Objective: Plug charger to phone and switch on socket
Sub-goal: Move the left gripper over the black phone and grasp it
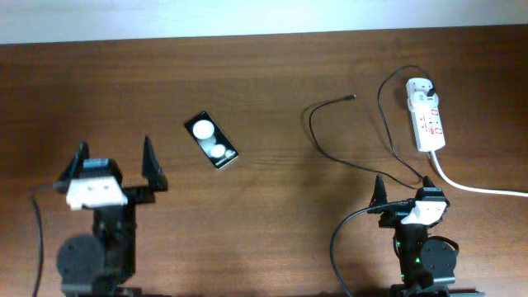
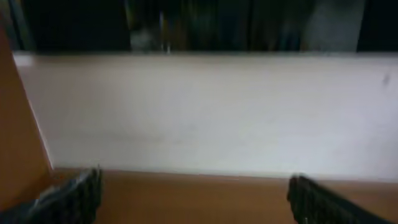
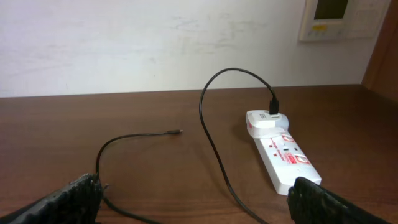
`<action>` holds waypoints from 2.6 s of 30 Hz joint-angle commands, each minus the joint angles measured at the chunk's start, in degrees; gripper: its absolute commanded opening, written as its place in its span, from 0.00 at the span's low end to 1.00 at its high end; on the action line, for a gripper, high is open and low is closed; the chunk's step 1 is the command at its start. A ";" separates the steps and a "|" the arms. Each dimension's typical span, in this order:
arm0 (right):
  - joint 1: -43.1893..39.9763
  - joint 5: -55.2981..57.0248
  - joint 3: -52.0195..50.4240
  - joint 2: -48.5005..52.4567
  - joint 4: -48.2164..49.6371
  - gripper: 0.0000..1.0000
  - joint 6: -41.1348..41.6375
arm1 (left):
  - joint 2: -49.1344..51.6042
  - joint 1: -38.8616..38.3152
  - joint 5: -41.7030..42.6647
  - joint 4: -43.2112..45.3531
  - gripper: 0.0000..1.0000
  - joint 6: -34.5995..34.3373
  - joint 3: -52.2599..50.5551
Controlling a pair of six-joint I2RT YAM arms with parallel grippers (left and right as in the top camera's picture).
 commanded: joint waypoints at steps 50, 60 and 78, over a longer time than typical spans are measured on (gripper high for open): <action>0.33 -0.31 -0.52 -0.39 -0.13 0.98 -0.42 | 87.84 -4.92 13.57 -59.21 0.99 -39.39 65.88; 0.33 -0.31 -0.52 -0.39 -0.13 0.98 -0.42 | 100.59 -4.92 15.58 -58.77 0.99 -41.75 65.75; 0.33 -0.31 -0.52 -0.39 -0.13 0.98 -0.42 | 109.83 -7.61 12.70 -54.86 0.99 -43.17 65.64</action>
